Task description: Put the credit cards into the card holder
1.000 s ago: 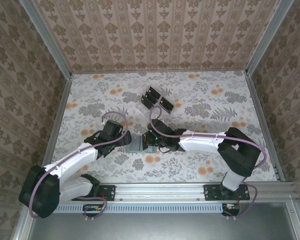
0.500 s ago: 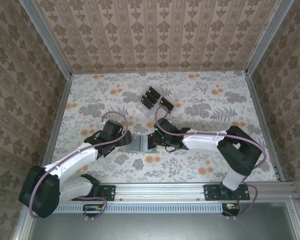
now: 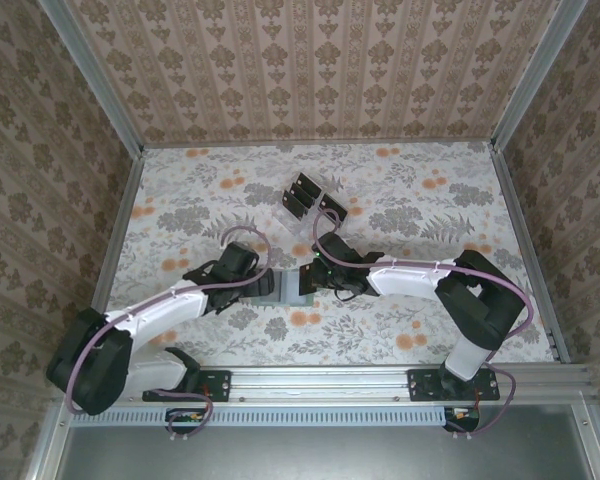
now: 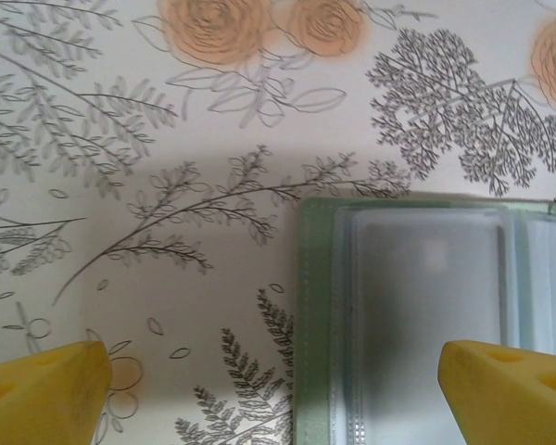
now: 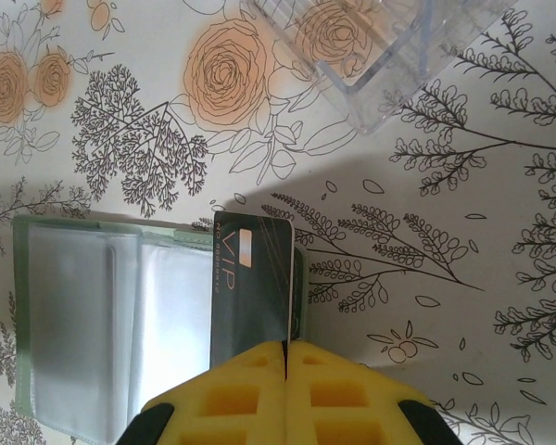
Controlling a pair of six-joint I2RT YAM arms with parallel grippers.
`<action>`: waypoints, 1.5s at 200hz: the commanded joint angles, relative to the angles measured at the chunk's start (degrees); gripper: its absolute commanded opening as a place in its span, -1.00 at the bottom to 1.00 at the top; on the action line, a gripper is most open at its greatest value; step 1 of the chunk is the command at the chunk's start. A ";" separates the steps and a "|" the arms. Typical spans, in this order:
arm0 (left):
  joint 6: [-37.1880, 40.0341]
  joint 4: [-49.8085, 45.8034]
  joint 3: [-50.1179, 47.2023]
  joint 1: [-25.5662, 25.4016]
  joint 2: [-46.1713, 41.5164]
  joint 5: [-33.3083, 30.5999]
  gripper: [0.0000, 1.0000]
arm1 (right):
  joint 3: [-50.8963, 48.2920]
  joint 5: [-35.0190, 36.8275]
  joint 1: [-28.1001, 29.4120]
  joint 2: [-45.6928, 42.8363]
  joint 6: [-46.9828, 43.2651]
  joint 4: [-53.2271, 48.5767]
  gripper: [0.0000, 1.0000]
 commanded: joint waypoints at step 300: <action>-4.52 -2.55 -2.77 -2.51 4.43 -7.71 1.00 | -14.60 2.36 5.18 2.52 12.14 44.16 -1.00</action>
